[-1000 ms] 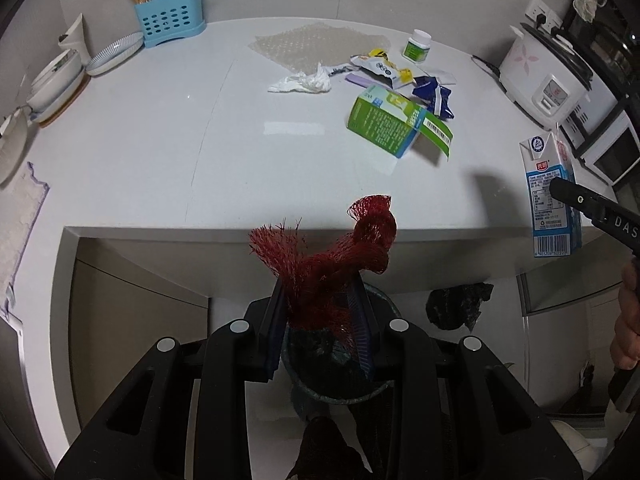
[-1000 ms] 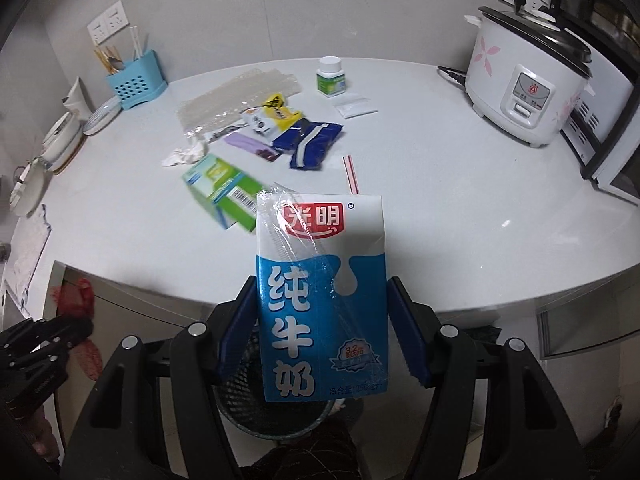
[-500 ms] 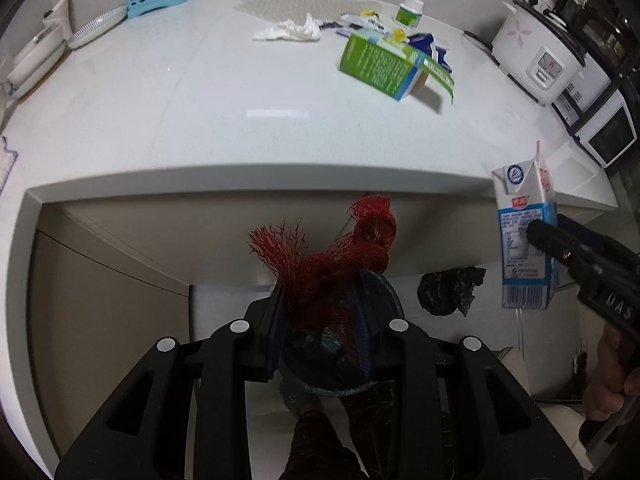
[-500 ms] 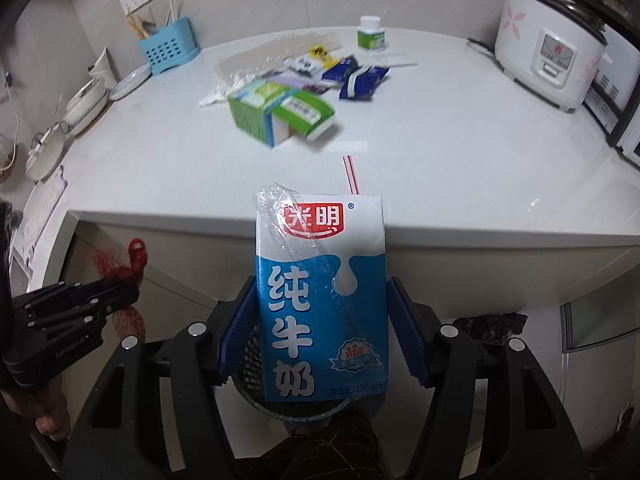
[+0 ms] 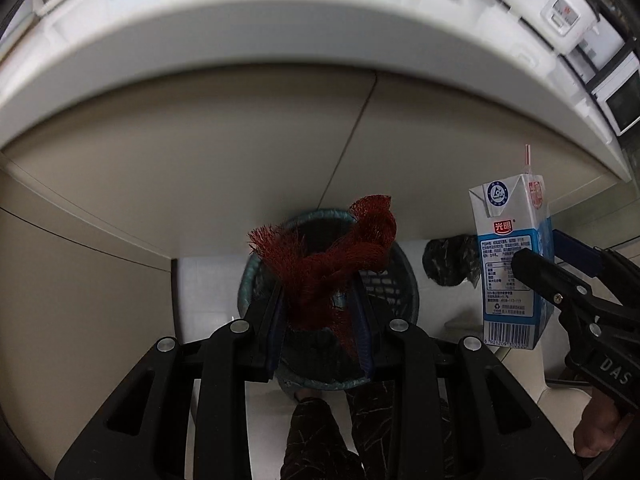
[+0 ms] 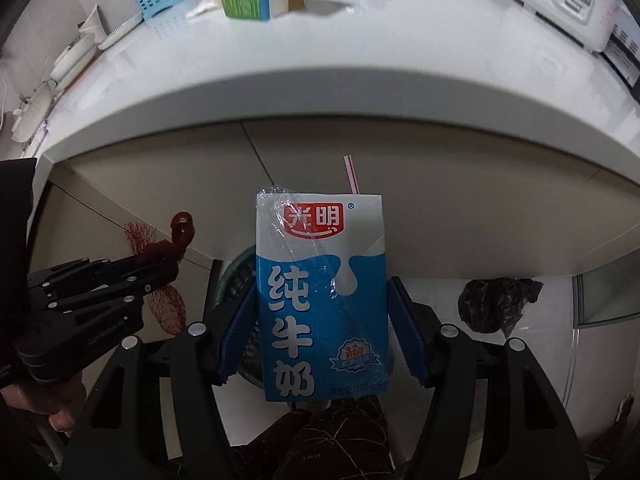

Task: Collect trash
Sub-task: 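Open the left tool to drop the red mesh bag into the wastebasket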

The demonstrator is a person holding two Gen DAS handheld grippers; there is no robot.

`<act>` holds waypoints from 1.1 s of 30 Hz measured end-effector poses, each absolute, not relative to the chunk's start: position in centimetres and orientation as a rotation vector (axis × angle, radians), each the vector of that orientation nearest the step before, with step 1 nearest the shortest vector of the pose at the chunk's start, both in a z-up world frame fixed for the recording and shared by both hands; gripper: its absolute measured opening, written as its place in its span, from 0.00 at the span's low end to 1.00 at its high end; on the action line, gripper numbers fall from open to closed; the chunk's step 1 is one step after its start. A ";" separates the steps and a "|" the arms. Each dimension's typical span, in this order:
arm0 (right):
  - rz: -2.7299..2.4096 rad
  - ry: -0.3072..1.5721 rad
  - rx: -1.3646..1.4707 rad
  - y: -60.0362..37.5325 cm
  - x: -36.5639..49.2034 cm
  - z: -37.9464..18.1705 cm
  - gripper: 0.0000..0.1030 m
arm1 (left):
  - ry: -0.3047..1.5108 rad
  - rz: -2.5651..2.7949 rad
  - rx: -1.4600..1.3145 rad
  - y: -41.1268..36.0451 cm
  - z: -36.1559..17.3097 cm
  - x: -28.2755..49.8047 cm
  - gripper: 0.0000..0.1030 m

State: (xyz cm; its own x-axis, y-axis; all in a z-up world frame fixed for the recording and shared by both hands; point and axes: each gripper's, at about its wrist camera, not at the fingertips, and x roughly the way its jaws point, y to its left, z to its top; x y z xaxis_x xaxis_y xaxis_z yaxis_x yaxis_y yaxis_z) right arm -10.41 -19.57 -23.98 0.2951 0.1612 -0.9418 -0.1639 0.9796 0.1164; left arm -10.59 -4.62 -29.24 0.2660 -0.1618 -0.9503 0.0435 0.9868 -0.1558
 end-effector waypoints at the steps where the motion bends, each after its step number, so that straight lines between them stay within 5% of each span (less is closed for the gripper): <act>1: 0.213 1.262 -0.004 -19.6 -10.5 -24.4 0.59 | 1.306 -0.139 -0.105 -4.8 -29.9 -10.5 0.28; 15: 0.196 1.325 -0.004 -20.3 -10.9 -26.3 0.59 | 1.383 -0.176 -0.075 -6.8 -35.3 -9.7 0.34; 18: 0.192 1.326 -0.001 -20.4 -10.9 -26.1 0.59 | 1.385 -0.174 -0.074 -7.2 -35.7 -9.9 0.47; 33: 0.178 1.321 0.006 -20.2 -10.8 -25.4 0.59 | 1.355 -0.167 -0.084 -7.8 -35.2 -9.5 0.80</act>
State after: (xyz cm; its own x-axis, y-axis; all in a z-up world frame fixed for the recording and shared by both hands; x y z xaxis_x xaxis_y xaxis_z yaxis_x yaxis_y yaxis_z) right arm -10.76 -20.21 -25.40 0.2359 0.1336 -0.9625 -0.1264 0.9863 0.1059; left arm -9.51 -7.77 -35.19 0.2042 -0.1678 -0.9645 0.0712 0.9851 -0.1563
